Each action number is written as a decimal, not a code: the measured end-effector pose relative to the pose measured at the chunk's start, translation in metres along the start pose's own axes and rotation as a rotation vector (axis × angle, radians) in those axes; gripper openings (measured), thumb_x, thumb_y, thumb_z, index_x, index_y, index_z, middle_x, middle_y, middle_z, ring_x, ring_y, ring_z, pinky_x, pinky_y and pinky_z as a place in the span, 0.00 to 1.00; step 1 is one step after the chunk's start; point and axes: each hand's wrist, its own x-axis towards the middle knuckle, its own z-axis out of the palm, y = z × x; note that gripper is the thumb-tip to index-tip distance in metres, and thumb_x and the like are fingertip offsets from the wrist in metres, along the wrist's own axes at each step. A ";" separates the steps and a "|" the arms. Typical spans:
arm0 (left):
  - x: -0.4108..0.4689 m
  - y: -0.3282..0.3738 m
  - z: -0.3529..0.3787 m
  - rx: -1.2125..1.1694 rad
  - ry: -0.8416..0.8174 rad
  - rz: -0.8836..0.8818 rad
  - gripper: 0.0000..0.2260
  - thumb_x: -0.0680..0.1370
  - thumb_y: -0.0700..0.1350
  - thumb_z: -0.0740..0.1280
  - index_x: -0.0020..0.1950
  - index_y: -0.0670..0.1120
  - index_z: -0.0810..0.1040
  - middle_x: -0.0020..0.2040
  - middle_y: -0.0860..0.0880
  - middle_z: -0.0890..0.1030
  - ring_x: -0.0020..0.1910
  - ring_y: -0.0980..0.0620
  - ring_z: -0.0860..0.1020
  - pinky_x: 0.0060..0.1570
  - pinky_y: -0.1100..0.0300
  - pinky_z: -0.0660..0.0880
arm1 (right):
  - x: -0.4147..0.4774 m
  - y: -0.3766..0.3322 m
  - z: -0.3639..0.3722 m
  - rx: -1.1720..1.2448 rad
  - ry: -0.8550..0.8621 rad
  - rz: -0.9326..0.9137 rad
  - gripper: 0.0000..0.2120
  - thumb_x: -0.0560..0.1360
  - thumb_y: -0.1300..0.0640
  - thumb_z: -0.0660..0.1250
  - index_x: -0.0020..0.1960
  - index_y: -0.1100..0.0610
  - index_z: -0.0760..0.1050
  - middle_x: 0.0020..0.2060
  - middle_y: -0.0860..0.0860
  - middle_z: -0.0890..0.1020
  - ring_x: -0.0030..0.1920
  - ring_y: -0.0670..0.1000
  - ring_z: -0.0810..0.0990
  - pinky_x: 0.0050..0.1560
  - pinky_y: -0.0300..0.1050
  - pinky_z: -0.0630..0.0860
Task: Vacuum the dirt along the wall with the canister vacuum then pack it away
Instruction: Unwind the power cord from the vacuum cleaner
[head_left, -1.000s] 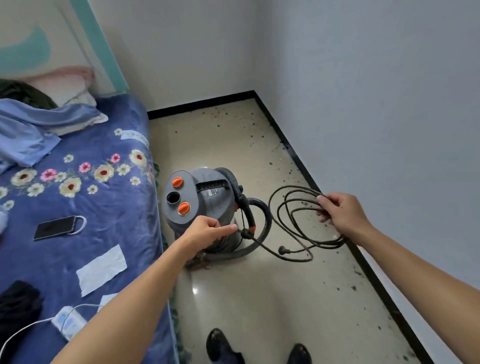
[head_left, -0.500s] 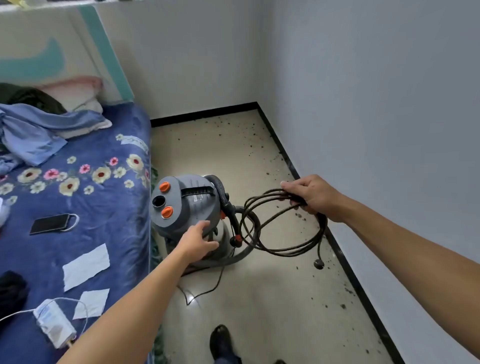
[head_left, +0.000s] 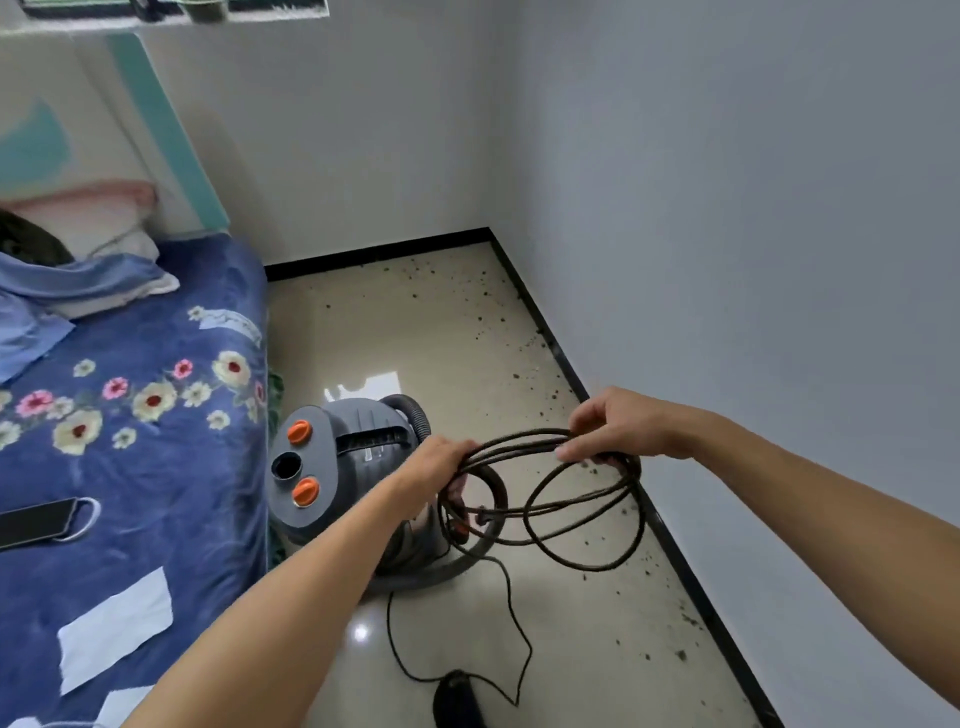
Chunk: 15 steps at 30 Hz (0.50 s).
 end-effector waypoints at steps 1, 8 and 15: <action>0.006 0.002 -0.008 -0.022 0.073 -0.008 0.17 0.80 0.45 0.61 0.36 0.37 0.77 0.25 0.44 0.72 0.23 0.49 0.69 0.34 0.55 0.72 | 0.006 0.007 0.000 -0.074 -0.013 0.037 0.16 0.70 0.43 0.76 0.40 0.57 0.81 0.32 0.51 0.78 0.33 0.49 0.75 0.35 0.42 0.71; 0.038 0.019 -0.049 -0.088 0.415 -0.040 0.15 0.79 0.41 0.62 0.32 0.44 0.68 0.26 0.48 0.63 0.21 0.55 0.60 0.22 0.64 0.57 | 0.048 0.042 -0.019 -0.477 0.099 0.175 0.28 0.76 0.30 0.57 0.36 0.54 0.75 0.34 0.48 0.83 0.35 0.48 0.78 0.44 0.47 0.74; 0.055 -0.001 -0.070 0.087 0.791 -0.189 0.16 0.79 0.46 0.63 0.32 0.41 0.71 0.28 0.46 0.66 0.29 0.50 0.65 0.30 0.57 0.60 | 0.076 0.098 -0.099 -0.627 0.168 0.134 0.23 0.78 0.35 0.61 0.38 0.54 0.70 0.33 0.49 0.77 0.35 0.50 0.75 0.36 0.44 0.67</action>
